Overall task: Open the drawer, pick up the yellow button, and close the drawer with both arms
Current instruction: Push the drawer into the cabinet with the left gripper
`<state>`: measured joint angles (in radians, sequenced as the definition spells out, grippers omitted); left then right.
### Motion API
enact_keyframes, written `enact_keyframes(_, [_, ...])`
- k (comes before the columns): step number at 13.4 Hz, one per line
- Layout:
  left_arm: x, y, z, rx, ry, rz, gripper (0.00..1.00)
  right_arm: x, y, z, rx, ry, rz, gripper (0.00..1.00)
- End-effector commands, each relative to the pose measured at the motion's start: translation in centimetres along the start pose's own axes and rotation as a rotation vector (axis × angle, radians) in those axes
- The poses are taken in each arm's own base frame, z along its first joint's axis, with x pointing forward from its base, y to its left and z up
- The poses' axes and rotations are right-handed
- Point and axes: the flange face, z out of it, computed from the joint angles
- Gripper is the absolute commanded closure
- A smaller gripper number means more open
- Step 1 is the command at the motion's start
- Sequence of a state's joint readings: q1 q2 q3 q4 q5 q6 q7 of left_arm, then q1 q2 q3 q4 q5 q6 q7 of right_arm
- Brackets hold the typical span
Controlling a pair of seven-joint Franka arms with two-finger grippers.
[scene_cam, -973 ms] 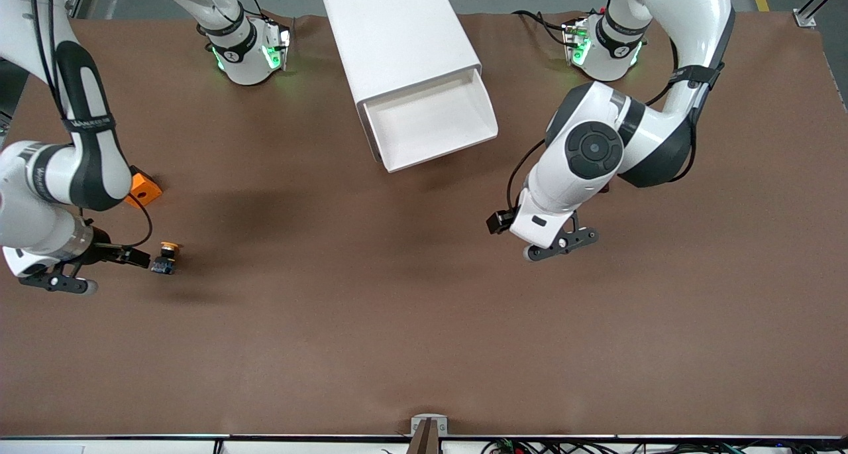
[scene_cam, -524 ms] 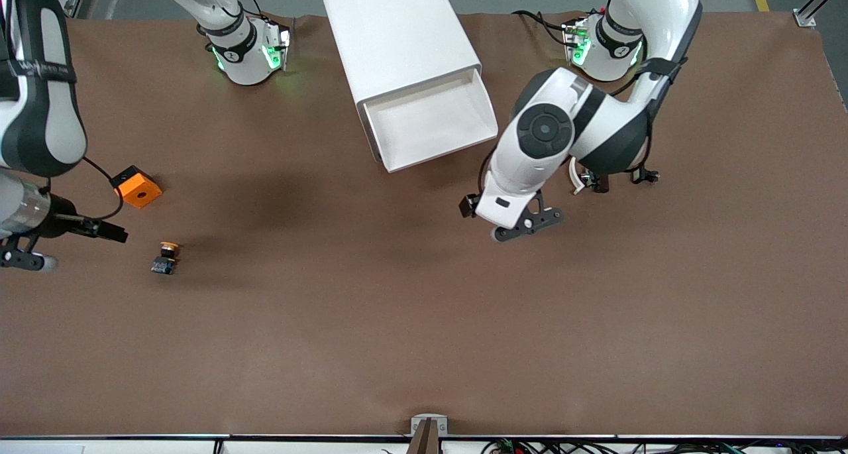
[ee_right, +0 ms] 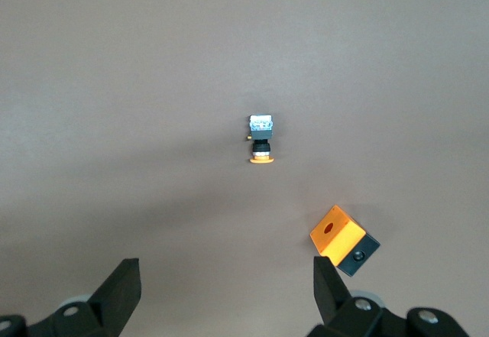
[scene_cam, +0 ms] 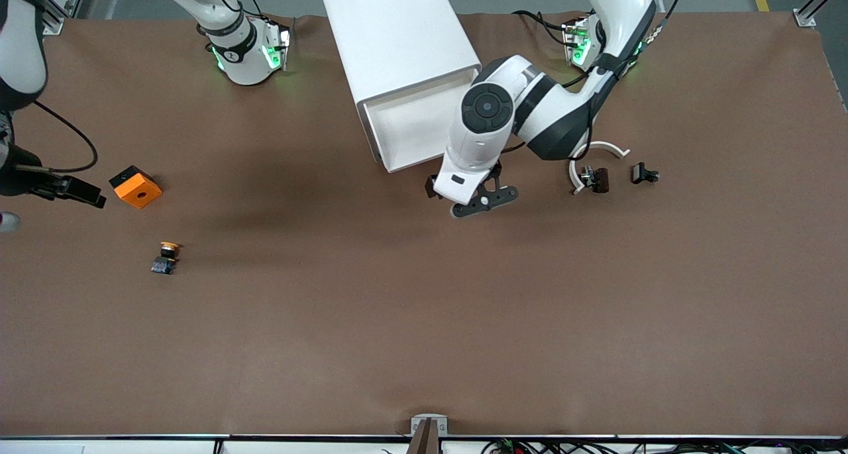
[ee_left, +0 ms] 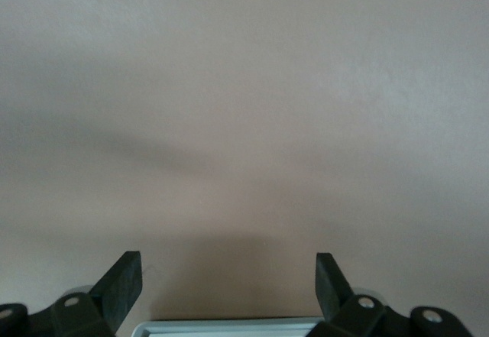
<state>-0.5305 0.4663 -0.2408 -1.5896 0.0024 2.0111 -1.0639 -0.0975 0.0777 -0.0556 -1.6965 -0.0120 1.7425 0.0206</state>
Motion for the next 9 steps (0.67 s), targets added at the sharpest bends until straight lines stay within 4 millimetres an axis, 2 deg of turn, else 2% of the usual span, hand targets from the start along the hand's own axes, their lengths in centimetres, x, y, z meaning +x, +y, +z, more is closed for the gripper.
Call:
enact_keyframes(1, [-1.7,0.6,0.6,-0.002,-0.005,0.021,0.00,-0.1,-0.6,-2.9,-0.001,0.006,-0.013,0.00])
enact_keyframes(4, [-3.3,1.9,0.2,-0.048,-0.019,0.048,0.00,-0.3,0.6,-2.8,-0.009,-0.016,0.004,0.00])
enact_keyframes(6, [-3.8,2.2,0.1,-0.072,-0.052,0.026,0.00,-0.3,0.6,-3.1,-0.007,-0.007,0.005,0.00])
enact_keyframes(8, [-4.8,2.6,0.2,-0.074,-0.062,0.028,0.00,0.1,-0.2,-4.1,-0.012,0.014,-0.009,0.00])
enact_keyframes(9, [-5.1,2.7,0.6,-0.068,-0.068,0.020,0.00,0.4,0.0,-5.7,-0.009,0.042,-0.002,0.00])
